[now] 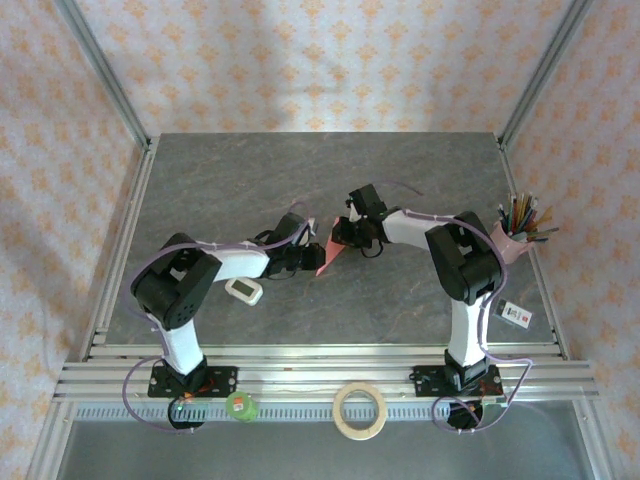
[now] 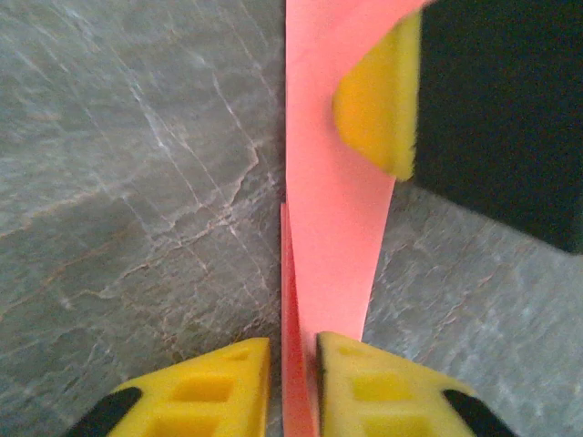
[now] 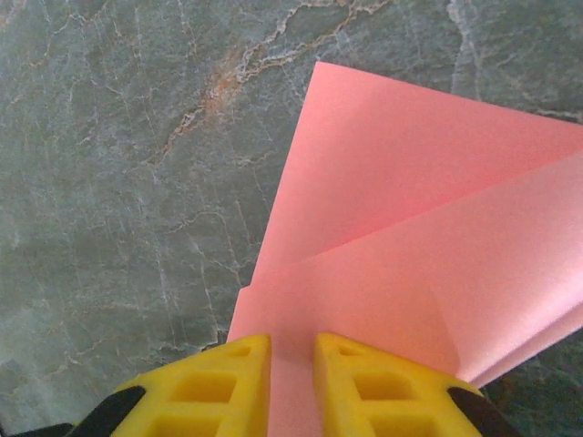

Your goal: Fold a paper plane with a square sheet of paper (pick it up from the middle)

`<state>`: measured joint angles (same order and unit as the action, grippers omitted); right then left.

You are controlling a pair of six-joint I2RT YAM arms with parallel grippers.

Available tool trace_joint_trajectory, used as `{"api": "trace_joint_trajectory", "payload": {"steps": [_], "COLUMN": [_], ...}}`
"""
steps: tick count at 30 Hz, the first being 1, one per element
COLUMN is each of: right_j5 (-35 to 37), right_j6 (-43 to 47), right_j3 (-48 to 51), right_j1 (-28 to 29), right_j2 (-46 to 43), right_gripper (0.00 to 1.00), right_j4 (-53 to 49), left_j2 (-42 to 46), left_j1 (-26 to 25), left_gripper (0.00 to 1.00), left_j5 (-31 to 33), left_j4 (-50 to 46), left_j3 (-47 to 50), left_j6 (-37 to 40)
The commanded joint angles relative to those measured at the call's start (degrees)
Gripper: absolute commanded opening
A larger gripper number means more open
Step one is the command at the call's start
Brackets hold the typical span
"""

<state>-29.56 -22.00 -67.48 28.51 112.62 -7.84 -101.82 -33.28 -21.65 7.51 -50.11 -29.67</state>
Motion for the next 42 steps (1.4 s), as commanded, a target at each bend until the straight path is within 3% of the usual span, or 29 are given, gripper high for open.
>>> {"api": "trace_joint_trajectory", "payload": {"steps": [1, 6, 13, 20, 42], "right_j5": [3.6, 3.2, 2.5, 2.3, 3.8], "right_j6": [1.9, 2.0, 2.0, 1.7, 1.2], "right_j3": [-0.1, -0.1, 0.1, 0.1, -0.2], "right_j1": [0.0, 0.0, 0.0, 0.0, 0.0], "right_j2": [2.3, 2.6, 3.2, 3.6, 4.7], "right_gripper": [0.21, 0.20, 0.16, 0.14, 0.12], "right_j4": [-5.2, -4.9, -4.4, -4.3, -5.5], "left_j2": [4.2, 3.5, -1.8, -5.8, -7.2], "left_j1": [0.0, 0.1, -0.1, -0.2, -0.2], "left_gripper": [0.28, 0.27, 0.10, 0.02, 0.00], "left_j5": [3.3, -1.4, -10.1, -10.2, -8.1], "left_j4": [-1.3, 1.7, 5.9, 4.9, 6.1], "left_j3": [-2.0, -3.2, -5.5, -6.7, -1.8], "left_j6": [0.6, 0.2, -1.3, -1.6, -2.7]}}
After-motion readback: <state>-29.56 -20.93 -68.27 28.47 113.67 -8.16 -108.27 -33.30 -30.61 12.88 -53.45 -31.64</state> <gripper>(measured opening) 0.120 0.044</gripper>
